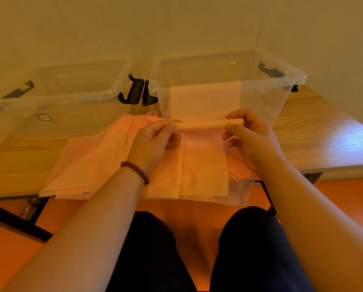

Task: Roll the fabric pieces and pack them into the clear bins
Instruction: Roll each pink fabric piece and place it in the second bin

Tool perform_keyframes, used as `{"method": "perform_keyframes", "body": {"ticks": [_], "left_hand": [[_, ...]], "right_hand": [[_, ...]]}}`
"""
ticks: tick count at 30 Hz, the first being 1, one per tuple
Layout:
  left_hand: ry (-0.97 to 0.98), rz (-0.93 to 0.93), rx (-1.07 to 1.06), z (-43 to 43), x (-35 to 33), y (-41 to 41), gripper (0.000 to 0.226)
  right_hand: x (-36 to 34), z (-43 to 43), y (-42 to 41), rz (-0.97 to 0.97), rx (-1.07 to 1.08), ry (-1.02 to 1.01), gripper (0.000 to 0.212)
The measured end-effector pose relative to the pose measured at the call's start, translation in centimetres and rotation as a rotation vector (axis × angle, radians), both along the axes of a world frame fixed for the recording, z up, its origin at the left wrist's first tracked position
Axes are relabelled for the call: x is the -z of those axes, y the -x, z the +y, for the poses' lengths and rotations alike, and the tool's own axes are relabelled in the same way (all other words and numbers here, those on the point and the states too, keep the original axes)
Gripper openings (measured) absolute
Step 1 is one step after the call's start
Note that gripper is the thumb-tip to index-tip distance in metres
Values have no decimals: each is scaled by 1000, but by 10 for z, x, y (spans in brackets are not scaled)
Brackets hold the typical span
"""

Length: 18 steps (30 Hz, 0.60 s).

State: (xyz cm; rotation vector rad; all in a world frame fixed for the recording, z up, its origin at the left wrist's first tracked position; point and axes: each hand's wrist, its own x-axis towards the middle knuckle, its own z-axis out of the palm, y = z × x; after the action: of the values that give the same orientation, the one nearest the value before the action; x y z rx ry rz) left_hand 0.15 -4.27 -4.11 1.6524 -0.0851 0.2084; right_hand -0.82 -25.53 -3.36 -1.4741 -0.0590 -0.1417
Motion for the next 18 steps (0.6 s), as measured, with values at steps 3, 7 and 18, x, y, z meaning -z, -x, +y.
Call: {"method": "perform_keyframes", "body": {"ticks": [3, 7, 18], "left_hand": [[36, -8, 28, 0, -1, -1, 18], [49, -6, 48, 0, -2, 0, 16], [46, 19, 88, -1, -2, 1, 18]], "right_hand": [[-2, 2, 2, -10, 24, -7, 10], [-2, 2, 2, -9, 63, -20, 6], [-3, 3, 3, 10, 86, -84, 8]]}}
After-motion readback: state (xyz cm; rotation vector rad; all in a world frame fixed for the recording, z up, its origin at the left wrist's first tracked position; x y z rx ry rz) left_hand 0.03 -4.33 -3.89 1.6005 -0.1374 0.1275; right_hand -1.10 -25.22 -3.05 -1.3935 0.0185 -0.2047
